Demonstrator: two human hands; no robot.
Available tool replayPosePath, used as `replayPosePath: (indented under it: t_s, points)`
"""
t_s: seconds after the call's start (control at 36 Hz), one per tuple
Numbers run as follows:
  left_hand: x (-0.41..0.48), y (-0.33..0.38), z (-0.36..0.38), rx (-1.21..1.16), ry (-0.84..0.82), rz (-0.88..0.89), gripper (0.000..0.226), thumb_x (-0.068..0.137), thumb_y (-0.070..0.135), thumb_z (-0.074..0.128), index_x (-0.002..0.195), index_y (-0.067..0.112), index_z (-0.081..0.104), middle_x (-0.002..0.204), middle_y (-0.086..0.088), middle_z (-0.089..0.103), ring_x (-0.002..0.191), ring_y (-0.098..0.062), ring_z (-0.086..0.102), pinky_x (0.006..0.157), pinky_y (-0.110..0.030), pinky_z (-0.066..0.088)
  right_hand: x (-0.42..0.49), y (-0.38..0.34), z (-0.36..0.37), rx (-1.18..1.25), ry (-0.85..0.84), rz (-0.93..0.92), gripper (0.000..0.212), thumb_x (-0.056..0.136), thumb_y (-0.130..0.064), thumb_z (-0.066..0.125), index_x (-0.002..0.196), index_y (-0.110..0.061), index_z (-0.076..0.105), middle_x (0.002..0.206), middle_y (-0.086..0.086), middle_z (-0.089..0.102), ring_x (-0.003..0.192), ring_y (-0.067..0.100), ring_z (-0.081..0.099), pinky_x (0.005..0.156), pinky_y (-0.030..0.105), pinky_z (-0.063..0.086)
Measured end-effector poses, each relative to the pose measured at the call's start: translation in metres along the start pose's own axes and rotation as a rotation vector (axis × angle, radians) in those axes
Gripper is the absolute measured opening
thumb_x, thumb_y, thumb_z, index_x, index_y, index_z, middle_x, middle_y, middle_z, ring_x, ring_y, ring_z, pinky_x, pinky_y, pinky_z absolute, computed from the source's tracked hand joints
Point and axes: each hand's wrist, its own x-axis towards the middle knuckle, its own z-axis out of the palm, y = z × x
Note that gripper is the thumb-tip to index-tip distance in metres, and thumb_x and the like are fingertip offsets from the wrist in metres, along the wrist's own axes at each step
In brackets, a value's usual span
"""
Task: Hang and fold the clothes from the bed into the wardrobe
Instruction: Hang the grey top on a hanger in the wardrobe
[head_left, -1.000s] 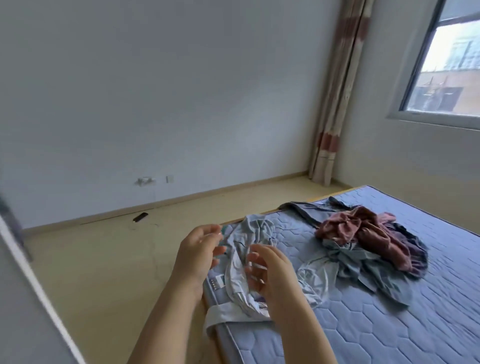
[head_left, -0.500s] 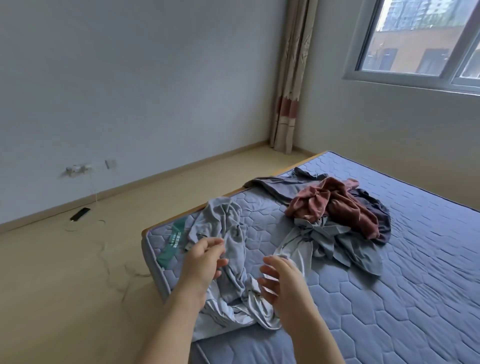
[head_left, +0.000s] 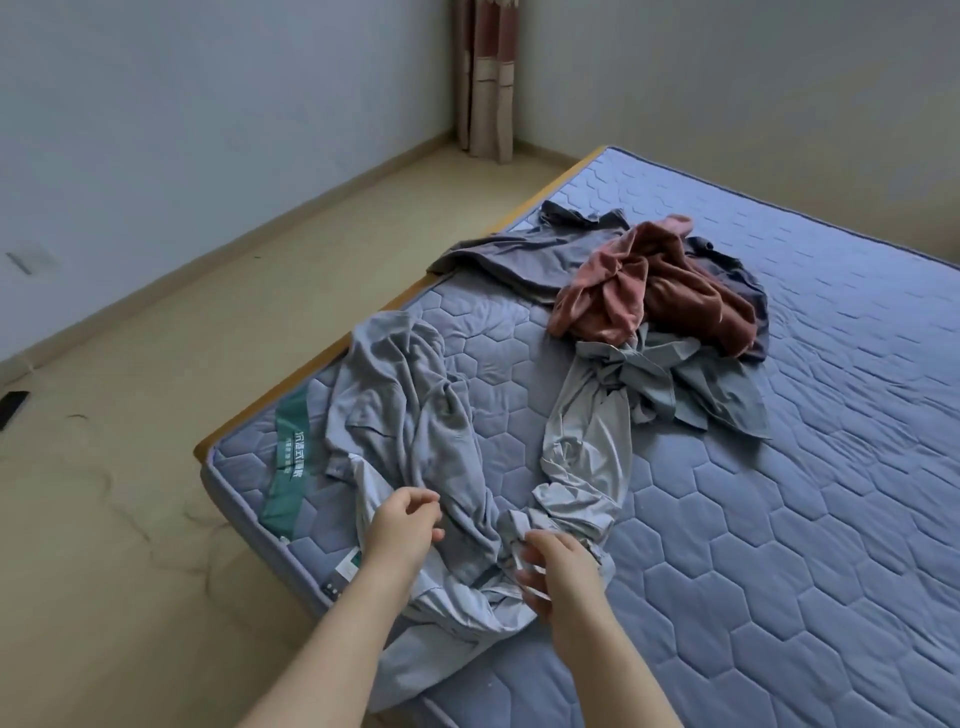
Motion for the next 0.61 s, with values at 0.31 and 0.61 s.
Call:
replayPosePath:
  t_s: [0.31, 0.61]
  points:
    - [0.09, -0.051, 0.027, 0.243, -0.111, -0.146, 0.018, 0.091, 0.012, 0.046, 0.08, 0.023, 0.055, 0.081, 0.001, 0.059, 0.06, -0.014, 0.054, 0.064, -0.027, 0.037, 0.088, 0.026, -0.003, -0.063, 0.125, 0.129, 0.012, 0.089, -0.006, 0.049, 0.078, -0.012, 0.05, 0.072, 0.004, 0.044, 0.059, 0.017, 0.042, 0.054, 0.026, 0.032]
    - [0.129, -0.084, 0.075, 0.39, -0.212, -0.176, 0.017, 0.092, 0.022, 0.048, 0.077, 0.029, 0.05, 0.087, 0.006, 0.058, 0.091, -0.024, 0.063, 0.076, -0.03, 0.047, 0.161, 0.066, -0.018, -0.296, 0.232, 0.187, 0.019, 0.09, -0.01, 0.048, 0.104, 0.001, 0.053, 0.088, 0.012, 0.049, 0.072, 0.023, 0.045, 0.063, 0.031, 0.037]
